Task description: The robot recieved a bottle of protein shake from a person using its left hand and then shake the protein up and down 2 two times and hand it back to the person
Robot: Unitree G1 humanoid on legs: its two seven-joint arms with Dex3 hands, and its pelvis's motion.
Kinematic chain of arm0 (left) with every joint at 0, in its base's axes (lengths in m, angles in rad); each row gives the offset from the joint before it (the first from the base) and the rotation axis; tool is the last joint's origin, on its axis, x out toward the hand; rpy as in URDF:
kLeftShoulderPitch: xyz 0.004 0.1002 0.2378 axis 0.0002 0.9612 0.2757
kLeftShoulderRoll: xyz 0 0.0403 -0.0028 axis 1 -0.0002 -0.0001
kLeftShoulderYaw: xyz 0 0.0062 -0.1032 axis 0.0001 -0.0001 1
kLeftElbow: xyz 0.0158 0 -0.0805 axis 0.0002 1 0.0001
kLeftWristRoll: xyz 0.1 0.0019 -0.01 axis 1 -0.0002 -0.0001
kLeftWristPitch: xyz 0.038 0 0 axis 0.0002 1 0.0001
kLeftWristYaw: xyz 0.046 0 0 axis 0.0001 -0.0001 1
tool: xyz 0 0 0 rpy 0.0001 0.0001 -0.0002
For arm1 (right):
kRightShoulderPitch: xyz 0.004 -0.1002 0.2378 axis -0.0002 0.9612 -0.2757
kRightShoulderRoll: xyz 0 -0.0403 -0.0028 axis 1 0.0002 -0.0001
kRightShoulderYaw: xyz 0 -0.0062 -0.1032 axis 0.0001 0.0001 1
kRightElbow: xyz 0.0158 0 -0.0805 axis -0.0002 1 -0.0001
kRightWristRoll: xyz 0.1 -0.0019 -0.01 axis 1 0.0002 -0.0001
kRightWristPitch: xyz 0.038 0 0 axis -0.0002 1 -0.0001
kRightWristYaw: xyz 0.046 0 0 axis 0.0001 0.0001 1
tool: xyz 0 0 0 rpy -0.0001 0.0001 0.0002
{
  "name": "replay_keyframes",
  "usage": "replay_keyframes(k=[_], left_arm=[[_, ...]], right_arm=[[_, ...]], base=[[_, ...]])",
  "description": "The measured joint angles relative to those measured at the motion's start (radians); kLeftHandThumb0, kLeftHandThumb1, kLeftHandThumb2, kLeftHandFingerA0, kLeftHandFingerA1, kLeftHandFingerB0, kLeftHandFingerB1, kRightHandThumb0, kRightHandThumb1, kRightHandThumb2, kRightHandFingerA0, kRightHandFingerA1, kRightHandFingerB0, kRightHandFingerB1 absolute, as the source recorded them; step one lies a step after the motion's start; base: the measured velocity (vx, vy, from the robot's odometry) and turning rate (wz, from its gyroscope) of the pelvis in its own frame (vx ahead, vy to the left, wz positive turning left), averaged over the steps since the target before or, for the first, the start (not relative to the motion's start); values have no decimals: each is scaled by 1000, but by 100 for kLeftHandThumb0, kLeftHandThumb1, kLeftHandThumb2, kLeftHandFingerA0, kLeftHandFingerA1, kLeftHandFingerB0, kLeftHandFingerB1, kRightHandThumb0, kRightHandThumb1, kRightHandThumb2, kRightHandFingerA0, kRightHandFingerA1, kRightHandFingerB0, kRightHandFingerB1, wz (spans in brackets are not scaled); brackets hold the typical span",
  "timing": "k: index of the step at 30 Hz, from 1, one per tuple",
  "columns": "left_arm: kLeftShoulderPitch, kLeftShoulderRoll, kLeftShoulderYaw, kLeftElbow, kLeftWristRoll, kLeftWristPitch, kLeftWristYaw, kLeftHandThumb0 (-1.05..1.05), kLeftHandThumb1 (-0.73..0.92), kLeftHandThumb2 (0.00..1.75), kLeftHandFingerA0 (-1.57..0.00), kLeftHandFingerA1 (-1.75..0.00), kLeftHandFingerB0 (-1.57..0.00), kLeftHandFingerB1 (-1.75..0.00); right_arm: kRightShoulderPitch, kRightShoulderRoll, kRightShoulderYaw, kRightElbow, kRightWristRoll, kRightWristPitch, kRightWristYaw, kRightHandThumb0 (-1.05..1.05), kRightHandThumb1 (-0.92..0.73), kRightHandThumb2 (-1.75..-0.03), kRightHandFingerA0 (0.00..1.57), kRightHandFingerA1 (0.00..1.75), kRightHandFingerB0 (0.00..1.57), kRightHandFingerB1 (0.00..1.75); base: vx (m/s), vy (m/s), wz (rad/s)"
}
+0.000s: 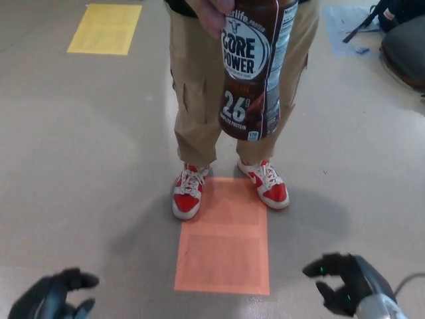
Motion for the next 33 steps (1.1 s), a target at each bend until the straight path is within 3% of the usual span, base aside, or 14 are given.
replay_keyframes(k=[10, 17, 22, 23, 24, 25, 26, 27, 28, 29, 33], left_arm=[[-66, 16, -25, -14, 37, -149, 101, -21, 83, 65, -81, -46, -72, -45], [-93, 17, 39, -225, 1, -247, 56, -24, 85, 67, -77, -45, -67, -43], [-94, 17, 78, -397, -57, -251, -30, -37, 71, 61, -57, -39, -46, -36], [-94, 17, 82, -425, -67, -248, -46, -53, 67, 60, -39, -35, -27, -30], [-94, 17, 85, -453, -76, -243, -63, -67, 54, 79, -20, -40, -11, -36], [-94, 18, 88, -486, -86, -235, -84, -67, 54, 79, -20, -40, -11, -36], [-94, 19, 89, -506, -95, -229, -98, -35, 35, 93, 0, -46, 0, -47], [-94, 20, 91, -532, -104, -220, -117, -70, 59, 60, -15, -31, -8, -21], [-94, 22, 92, -554, -113, -211, -133, -70, 59, 60, -15, -31, -8, -21], [-94, 24, 93, -578, -122, -202, -151, -75, 49, 85, -5, -28, -5, -16], [-99, 40, 96, -676, -172, -150, -227, -72, 44, 85, 0, -19, 0, -15]], right_arm=[[-45, 3, 64, 89, -53, -85, -133, -26, -82, -66, 88, 62, 76, 44], [-56, 11, 78, 128, -86, -149, -218, -26, -83, -64, 88, 61, 77, 45], [-56, 15, 80, 136, -96, -168, -246, -25, -81, -64, 89, 60, 78, 45], [-57, 15, 80, 137, -97, -170, -248, -25, -82, -64, 85, 57, 77, 44], [-57, 16, 80, 137, -98, -172, -250, -25, -83, -66, 82, 59, 76, 43], [-56, 17, 80, 137, -98, -173, -251, -25, -83, -66, 82, 59, 76, 43], [-57, 17, 79, 137, -99, -174, -251, -23, -82, -64, 84, 57, 77, 45], [-57, 18, 78, 137, -99, -174, -251, -24, -81, -64, 86, 56, 78, 45], [-57, 18, 78, 137, -99, -174, -251, -24, -81, -64, 86, 56, 78, 45], [-57, 18, 78, 137, -99, -175, -251, -26, -81, -64, 85, 57, 78, 45], [-57, 18, 77, 137, -103, -175, -252, -28, -83, -65, 83, 58, 77, 44]], base=[[0, 0, 0], [0, 0, 0], [0, 0, 0], [0, 0, 0], [0, 0, 0], [0, 0, 0], [0, 0, 0], [0, 0, 0], [0, 0, 0], [0, 0, 0], [0, 0, 0]])
